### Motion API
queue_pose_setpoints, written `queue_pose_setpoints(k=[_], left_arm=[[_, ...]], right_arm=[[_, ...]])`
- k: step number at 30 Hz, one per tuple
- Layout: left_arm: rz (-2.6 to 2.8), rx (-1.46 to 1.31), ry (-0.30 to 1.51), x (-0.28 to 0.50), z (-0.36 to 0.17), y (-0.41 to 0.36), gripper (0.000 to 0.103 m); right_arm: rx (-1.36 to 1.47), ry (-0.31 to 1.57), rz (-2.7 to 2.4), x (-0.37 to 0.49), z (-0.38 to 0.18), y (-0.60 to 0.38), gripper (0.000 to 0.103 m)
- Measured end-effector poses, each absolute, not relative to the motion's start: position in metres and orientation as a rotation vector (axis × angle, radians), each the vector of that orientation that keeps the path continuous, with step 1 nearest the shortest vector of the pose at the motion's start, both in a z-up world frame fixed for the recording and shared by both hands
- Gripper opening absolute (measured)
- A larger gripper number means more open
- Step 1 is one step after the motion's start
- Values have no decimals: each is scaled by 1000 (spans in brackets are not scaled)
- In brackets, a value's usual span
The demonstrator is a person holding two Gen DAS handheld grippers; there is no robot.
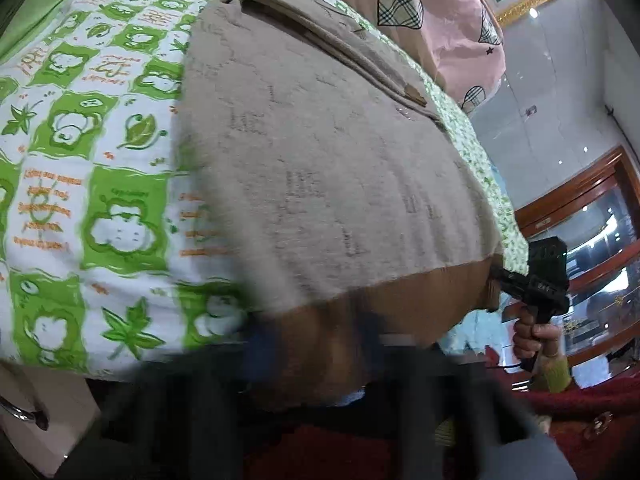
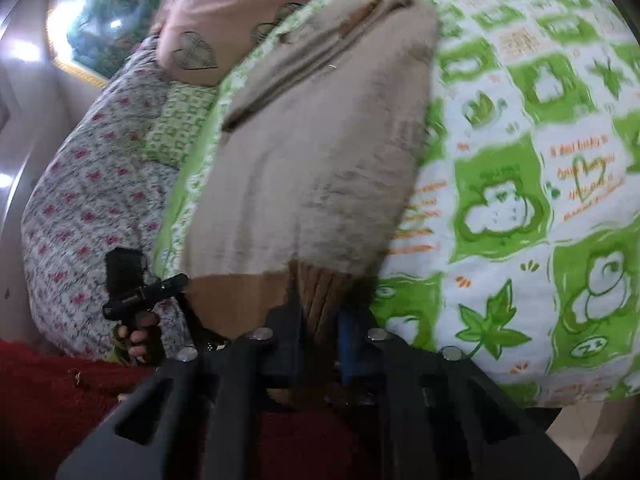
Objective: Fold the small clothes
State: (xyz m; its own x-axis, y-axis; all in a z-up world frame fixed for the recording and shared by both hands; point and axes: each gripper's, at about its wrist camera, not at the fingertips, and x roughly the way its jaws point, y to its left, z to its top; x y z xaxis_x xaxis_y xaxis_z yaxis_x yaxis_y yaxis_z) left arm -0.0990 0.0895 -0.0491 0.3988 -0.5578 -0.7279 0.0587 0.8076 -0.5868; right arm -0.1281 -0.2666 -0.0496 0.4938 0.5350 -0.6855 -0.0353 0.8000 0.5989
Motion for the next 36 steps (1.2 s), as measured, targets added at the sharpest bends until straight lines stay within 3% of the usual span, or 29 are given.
queue_pose_setpoints(k=[7, 11, 14, 16, 18, 20, 21, 22, 23, 28, 36], left_arm=[[-435, -514, 1022, -107, -32, 99, 7], [-425, -530, 1081, -102, -47, 99, 7], [-427, -566, 1111, -98, -54, 96, 21], [-452, -602, 1116, -98, -58, 98, 33], [-465, -591, 1123, -96, -59, 94, 33], [-480, -531, 1119, -95, -55, 85, 30], [-484, -493, 1109, -96, -51, 81, 13], [-494, -463, 1103, -98, -48, 77, 6], [-500, -437, 1091, -102, -44, 74, 6], [-499, -482, 1033, -107, -31, 80, 5], [-504, -564, 753, -59, 49, 112, 5]], right_arm=[[460, 872, 316, -164, 4, -296, 11], [461, 935, 350, -148, -11, -291, 12], [506, 987, 329, -140, -29, -289, 19], [528, 991, 329, -142, -37, -294, 28], [568, 974, 354, -144, -42, -299, 29], [587, 967, 373, -144, -46, -299, 29], [580, 967, 383, -144, -46, -299, 27], [564, 968, 388, -144, -45, -295, 21], [550, 970, 397, -146, -44, -293, 12], [592, 907, 450, -153, -33, -302, 12], [626, 670, 557, -109, 34, -306, 11]])
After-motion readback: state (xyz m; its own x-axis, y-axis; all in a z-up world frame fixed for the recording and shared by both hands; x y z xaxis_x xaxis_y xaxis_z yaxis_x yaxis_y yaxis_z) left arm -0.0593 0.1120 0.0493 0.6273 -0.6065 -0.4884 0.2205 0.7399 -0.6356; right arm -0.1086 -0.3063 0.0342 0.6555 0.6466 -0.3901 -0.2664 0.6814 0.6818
